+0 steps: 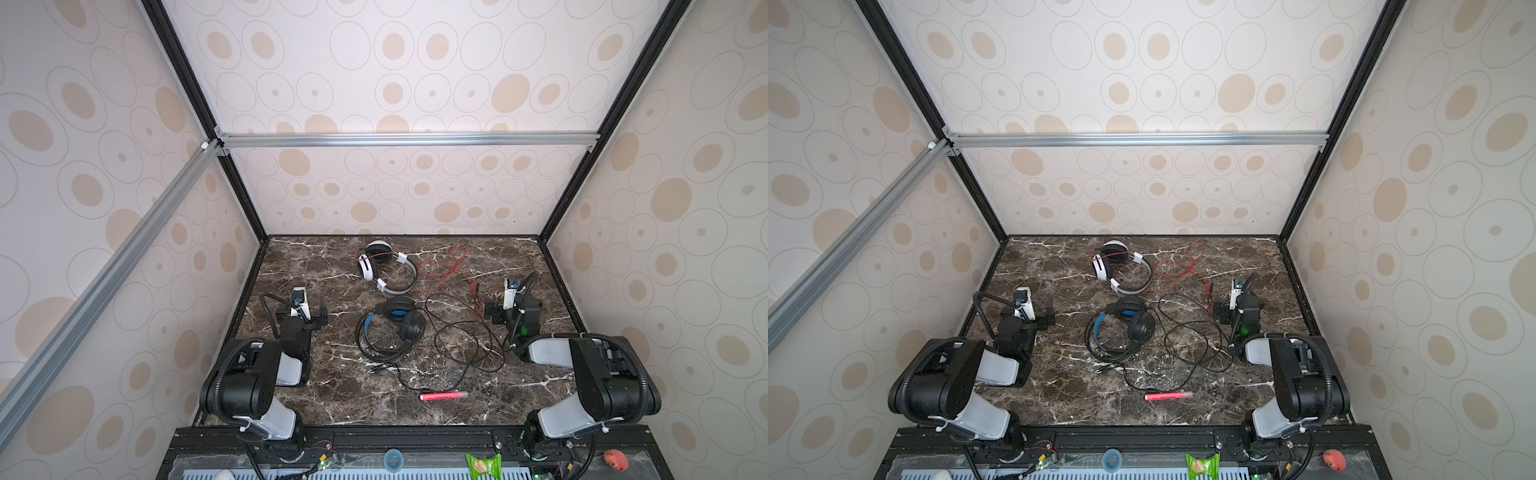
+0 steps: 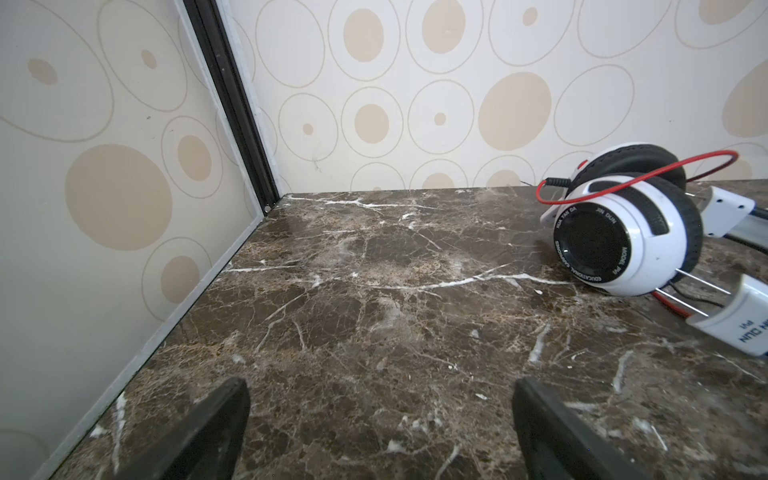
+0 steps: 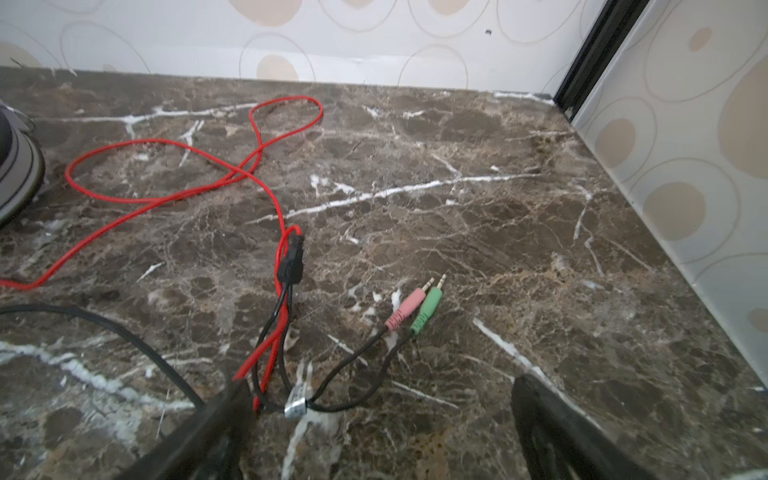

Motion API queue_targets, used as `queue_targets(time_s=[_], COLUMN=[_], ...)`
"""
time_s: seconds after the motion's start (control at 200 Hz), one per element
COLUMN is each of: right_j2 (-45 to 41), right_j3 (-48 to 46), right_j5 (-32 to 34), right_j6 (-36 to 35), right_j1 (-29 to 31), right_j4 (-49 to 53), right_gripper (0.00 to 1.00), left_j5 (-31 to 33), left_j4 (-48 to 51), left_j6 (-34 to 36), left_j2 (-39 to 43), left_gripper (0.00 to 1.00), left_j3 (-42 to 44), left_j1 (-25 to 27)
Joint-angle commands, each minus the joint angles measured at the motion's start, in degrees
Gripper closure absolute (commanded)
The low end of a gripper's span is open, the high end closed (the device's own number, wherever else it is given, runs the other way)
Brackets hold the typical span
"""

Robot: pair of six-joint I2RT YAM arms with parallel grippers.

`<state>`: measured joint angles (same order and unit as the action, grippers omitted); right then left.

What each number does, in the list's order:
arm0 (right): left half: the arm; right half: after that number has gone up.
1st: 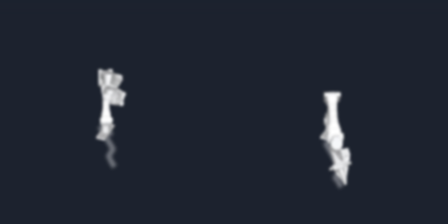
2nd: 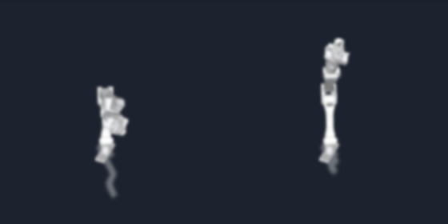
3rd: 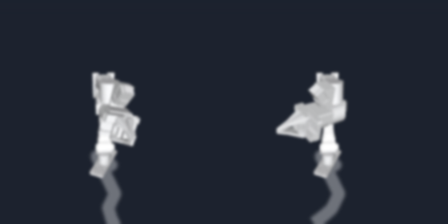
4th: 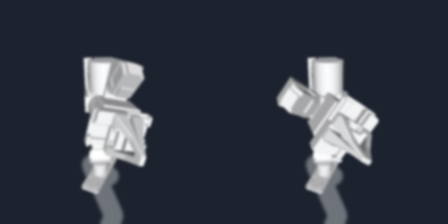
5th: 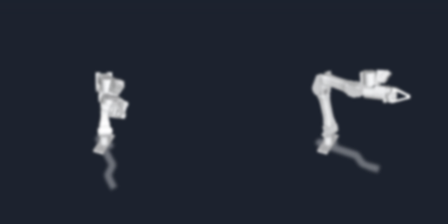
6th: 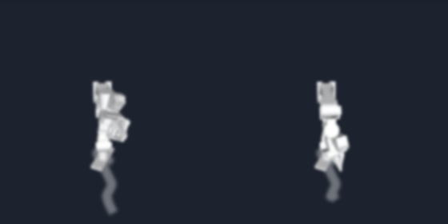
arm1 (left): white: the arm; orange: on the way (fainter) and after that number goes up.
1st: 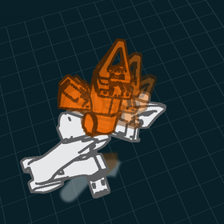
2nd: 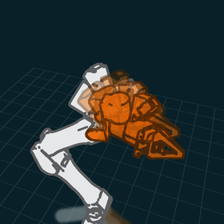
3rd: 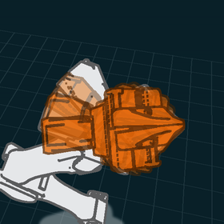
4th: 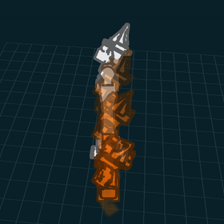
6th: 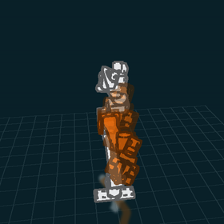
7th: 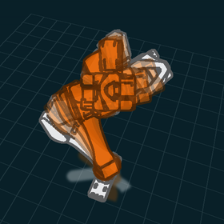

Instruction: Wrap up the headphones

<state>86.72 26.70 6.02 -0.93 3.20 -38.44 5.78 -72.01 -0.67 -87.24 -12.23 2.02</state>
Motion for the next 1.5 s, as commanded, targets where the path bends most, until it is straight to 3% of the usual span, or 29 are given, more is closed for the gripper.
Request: queue_targets(time_s=[0.0,0.115,0.175,0.255,0.38,0.53,0.685,0.92,1.07,1.275,1.495], right_j2=[-5.1,-7.8,-8.0,-7.2,-3.5,2.2,9.2,9.7,7.2,3.5,3.0], right_j3=[5.8,14.0,19.9,28.1,39.2,46.5,53.8,54.6,51.9,49.1,48.8], right_j5=[-1.8,3.8,6.1,3.0,1.6,1.3,-1.8,-4.1,-3.9,-4.6,-4.4], right_j6=[-0.5,1.8,7.2,12.7,16.2,20.8,25.9,27.8,27.1,25.6,24.0], right_j1=[0.4,2.4,2.7,3.1,7.1,12.3,14.5,14.3,13.6,10.2,8.7], right_j4=[13.2,29.4,39.1,51.6,65.4,71.7,77.0,78.1,79.3,80.9,81.5], right_gripper=[0.0,0.0,0.0,0.0,0.0,0.0,0.0,0.0,0.0,0.0,0.0], left_j5=[-0.3,-3.4,-4.8,-9.6,-11.7,-16.4,-17.6,-16.2,-15.8,-17.0,-16.9], left_j4=[9.9,30.7,41.9,54.1,73.2,75.0,80.7,98.0,103.9,106.7,105.8], left_j6=[-1.0,-7.2,-13.2,-19.5,-28.1,-32.5,-34.1,-24.2,-22.4,-23.6,-24.9], left_j2=[8.5,16.0,17.7,17.6,13.0,6.9,-5.6,-29.0,-41.1,-51.9,-56.8], left_gripper=[0.02,0.02,0.02,0.02,0.02,0.02,0.04,0.1,0.24,0.38,0.48], left_j3=[-3.3,-10.6,-16.0,-23.6,-35.0,-41.5,-55.3,-86.5,-101.3,-112.3,-112.6], left_j1=[-0.4,-0.1,0.5,1.6,4.5,11.0,18.4,26.2,27.9,28.8,29.2])
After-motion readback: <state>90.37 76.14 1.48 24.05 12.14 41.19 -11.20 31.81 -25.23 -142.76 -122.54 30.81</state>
